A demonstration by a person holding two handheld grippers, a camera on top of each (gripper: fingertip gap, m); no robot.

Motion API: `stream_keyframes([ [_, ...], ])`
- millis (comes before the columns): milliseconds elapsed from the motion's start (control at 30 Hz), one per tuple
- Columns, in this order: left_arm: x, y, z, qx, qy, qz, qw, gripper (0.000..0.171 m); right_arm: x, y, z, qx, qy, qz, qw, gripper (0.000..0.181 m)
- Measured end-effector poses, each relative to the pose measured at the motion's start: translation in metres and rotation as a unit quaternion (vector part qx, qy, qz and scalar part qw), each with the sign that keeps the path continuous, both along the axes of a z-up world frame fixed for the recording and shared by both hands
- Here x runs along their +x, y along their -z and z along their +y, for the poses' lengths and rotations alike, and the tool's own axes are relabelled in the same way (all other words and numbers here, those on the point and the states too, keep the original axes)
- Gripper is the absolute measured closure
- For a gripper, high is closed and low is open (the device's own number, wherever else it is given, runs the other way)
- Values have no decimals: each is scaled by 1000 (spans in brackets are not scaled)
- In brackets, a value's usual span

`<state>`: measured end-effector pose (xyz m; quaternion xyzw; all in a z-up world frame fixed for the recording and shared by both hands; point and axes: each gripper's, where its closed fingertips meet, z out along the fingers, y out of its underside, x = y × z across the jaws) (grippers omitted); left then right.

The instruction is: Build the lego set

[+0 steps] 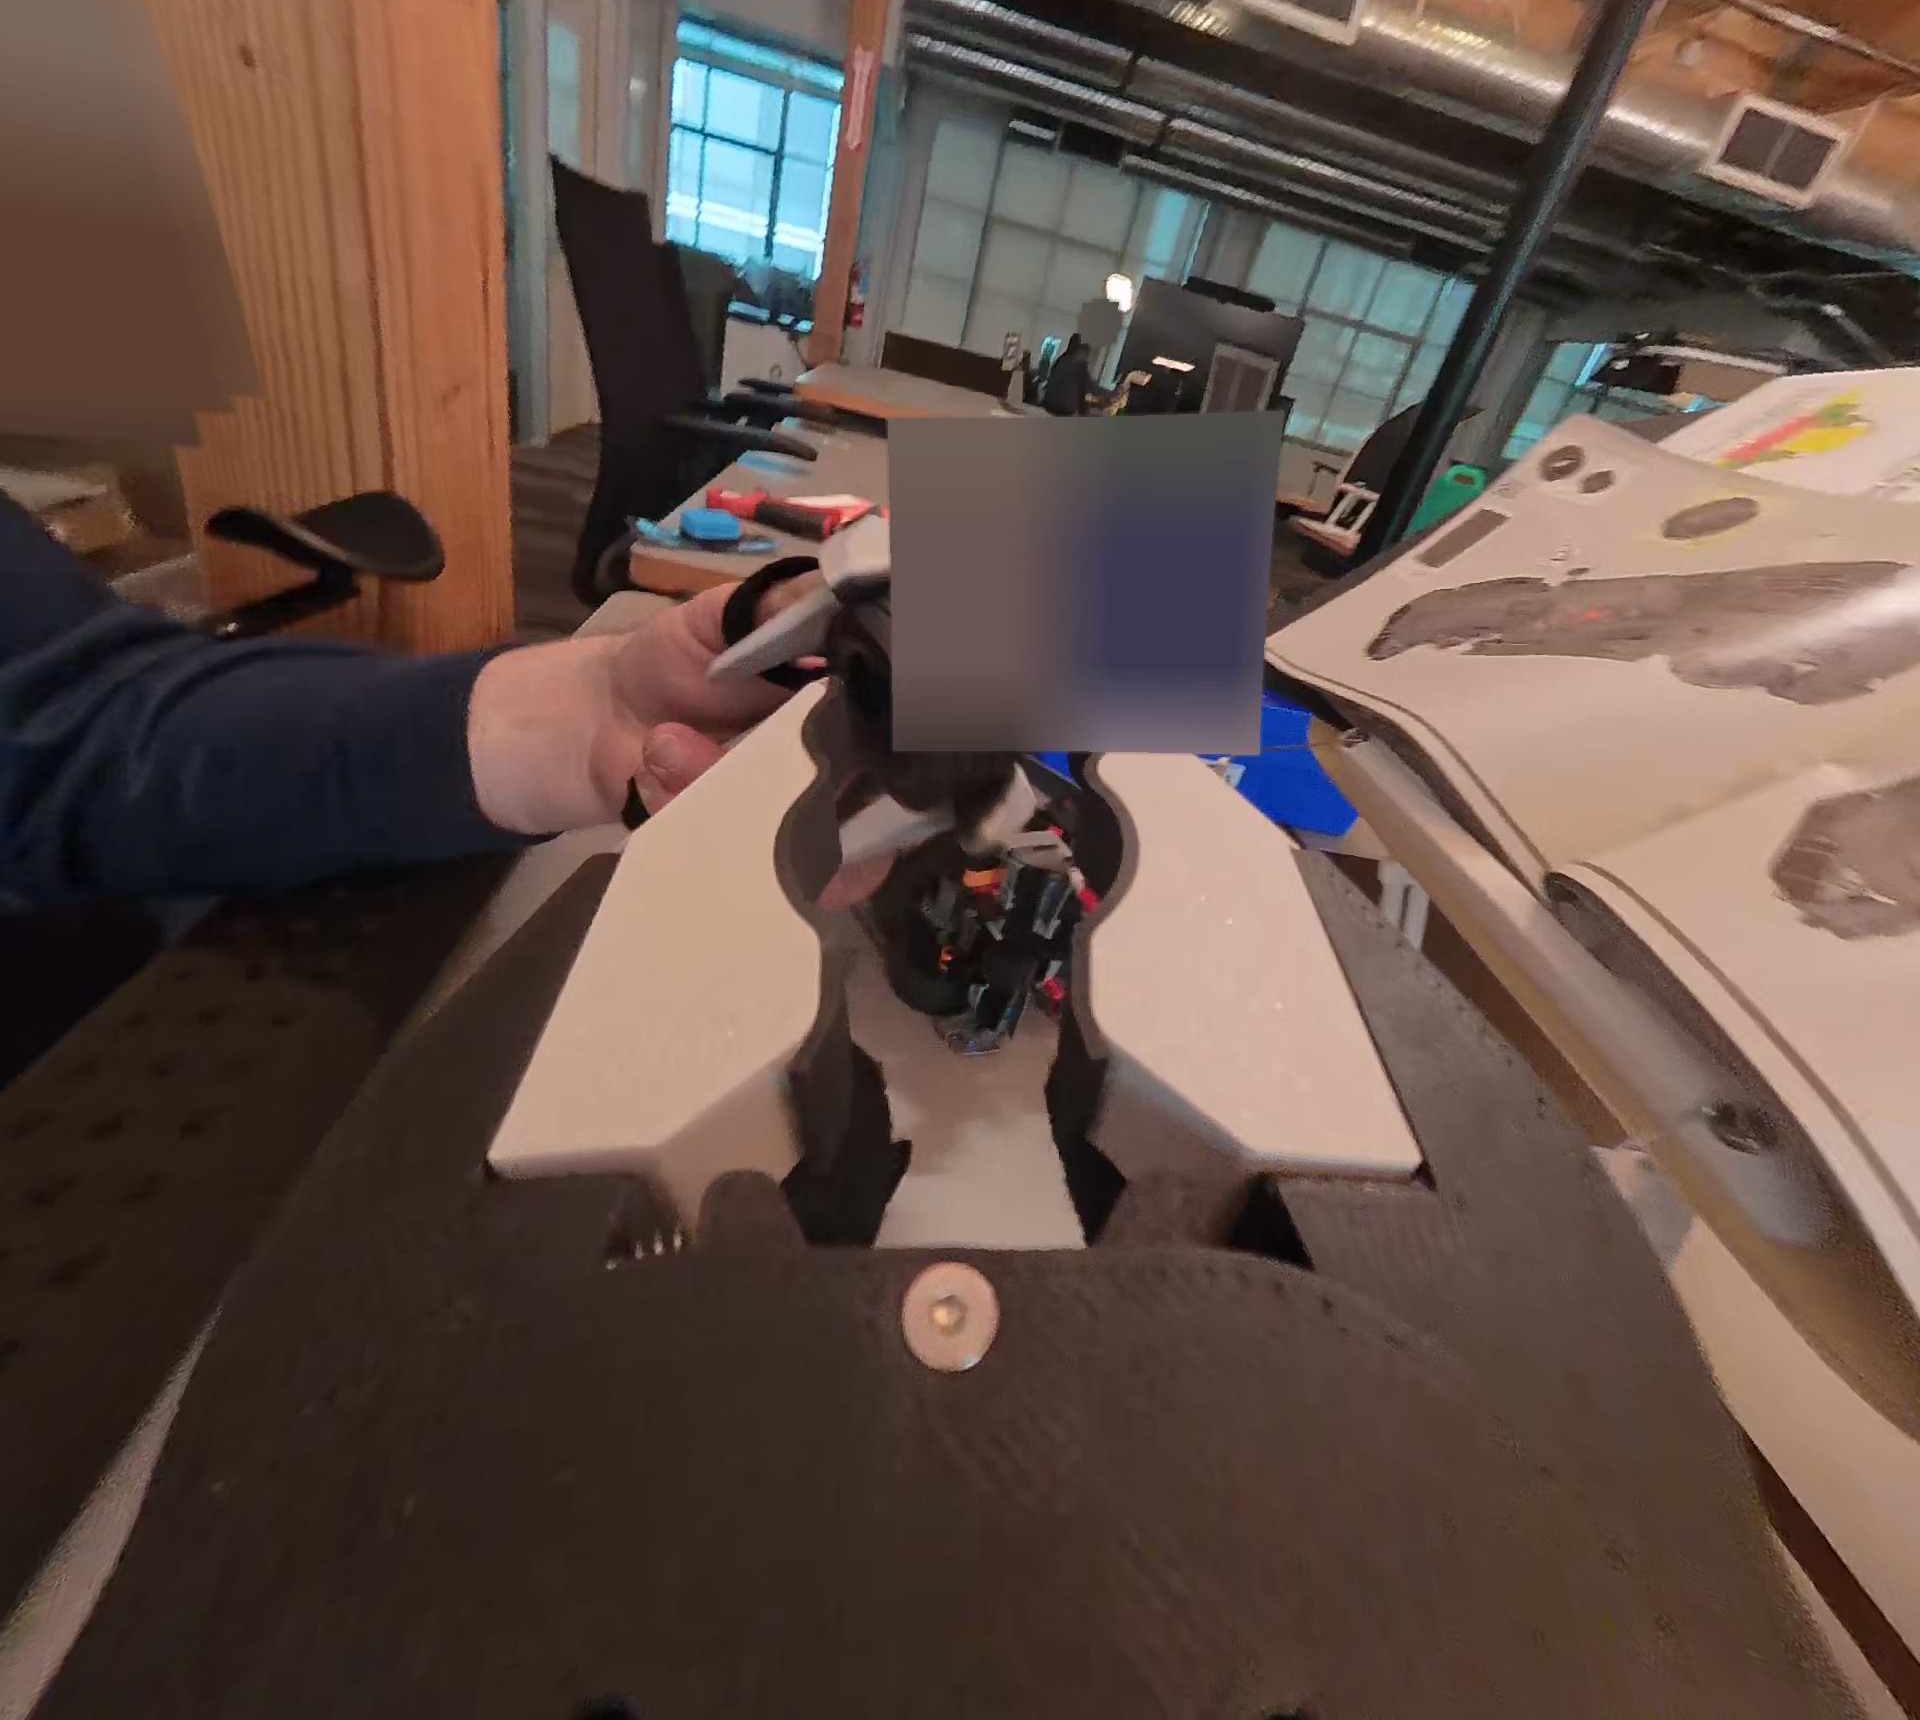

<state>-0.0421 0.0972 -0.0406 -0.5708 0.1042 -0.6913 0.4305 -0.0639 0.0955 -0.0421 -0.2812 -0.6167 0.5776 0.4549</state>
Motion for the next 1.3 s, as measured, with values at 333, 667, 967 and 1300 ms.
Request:
stream_keyframes([
  [333,4,5,3,-5,2,4,1000,123,-1,2,-13,-14,-35,-26,999,158],
  [667,-8,-2,10,236,-259,296,889,117,-2,-2,17,-202,-67,-80,974,160],
  [967,-18,8,25,397,-424,563,587,103,-11,11,19,-310,-109,-157,931,159],
  [1300,-15,30,37,417,-404,644,498,126,-15,21,12,-357,-139,-207,900,160],
])
